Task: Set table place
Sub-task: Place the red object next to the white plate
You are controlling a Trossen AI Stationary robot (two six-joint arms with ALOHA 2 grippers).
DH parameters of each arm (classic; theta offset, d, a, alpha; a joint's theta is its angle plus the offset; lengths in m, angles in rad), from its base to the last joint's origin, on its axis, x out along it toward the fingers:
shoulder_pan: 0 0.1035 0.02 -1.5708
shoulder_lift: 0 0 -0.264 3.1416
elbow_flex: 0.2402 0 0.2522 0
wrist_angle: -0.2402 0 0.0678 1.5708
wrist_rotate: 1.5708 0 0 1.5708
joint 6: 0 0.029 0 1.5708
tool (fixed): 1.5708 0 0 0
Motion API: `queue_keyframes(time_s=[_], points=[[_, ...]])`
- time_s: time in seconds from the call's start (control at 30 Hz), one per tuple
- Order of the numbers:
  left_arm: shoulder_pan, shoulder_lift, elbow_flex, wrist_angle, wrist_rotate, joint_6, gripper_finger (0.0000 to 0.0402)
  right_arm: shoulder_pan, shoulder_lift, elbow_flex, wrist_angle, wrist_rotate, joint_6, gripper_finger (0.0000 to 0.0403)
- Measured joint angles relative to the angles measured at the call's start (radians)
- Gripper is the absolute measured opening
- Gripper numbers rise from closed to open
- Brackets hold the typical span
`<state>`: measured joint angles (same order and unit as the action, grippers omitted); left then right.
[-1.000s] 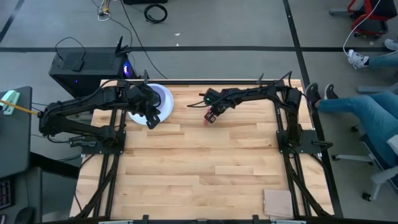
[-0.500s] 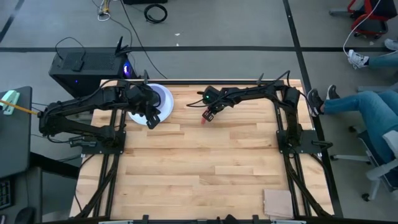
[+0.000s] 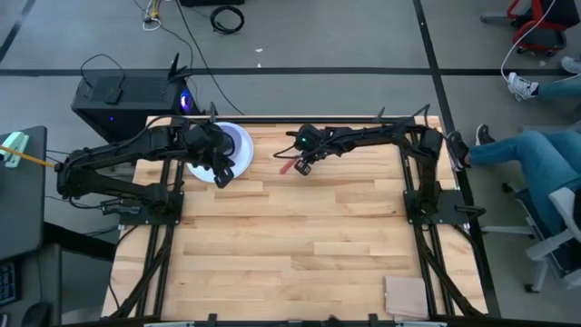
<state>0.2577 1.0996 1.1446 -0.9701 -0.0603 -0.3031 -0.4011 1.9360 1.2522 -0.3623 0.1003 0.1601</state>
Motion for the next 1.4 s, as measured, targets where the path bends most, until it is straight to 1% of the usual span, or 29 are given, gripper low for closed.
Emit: queue_keyframes(time_s=[0.23,0.4,0.47,0.6,0.8,0.97,1.1,1.23,1.4], points=[[0.0,0.0,-0.023,0.087,0.0,-0.001,0.0029,0.092,-0.187,0.001,-0.162,0.124,-0.022,0.0],[0.0,0.053,-0.023,0.178,0.0,-0.007,0.0037,0.167,-0.306,0.001,-0.245,0.146,-0.024,0.0],[0.0,0.095,-0.022,0.225,0.001,-0.003,0.0039,0.194,-0.348,0.001,-0.268,0.147,-0.024,0.0],[0.003,0.207,-0.005,0.251,0.0,0.039,0.0036,0.251,-0.417,0.001,-0.316,0.164,-0.023,0.0],[0.009,0.399,0.11,0.259,0.0,0.107,0.0019,0.314,-0.509,0.001,-0.383,0.173,-0.001,0.0],[0.021,0.557,0.21,0.303,0.0,0.141,0.0014,0.356,-0.566,0.001,-0.458,0.226,0.032,0.0001],[0.032,0.663,0.291,0.302,-0.001,0.191,0.0033,0.381,-0.608,0.001,-0.542,0.239,0.069,0.0],[0.042,0.756,0.371,0.293,-0.002,0.209,0.0069,0.401,-0.652,0.001,-0.582,0.246,0.1,0.0001],[0.082,0.861,0.448,0.257,0.005,0.219,0.0111,0.411,-0.705,0.001,-0.598,0.249,0.102,0.0001]])
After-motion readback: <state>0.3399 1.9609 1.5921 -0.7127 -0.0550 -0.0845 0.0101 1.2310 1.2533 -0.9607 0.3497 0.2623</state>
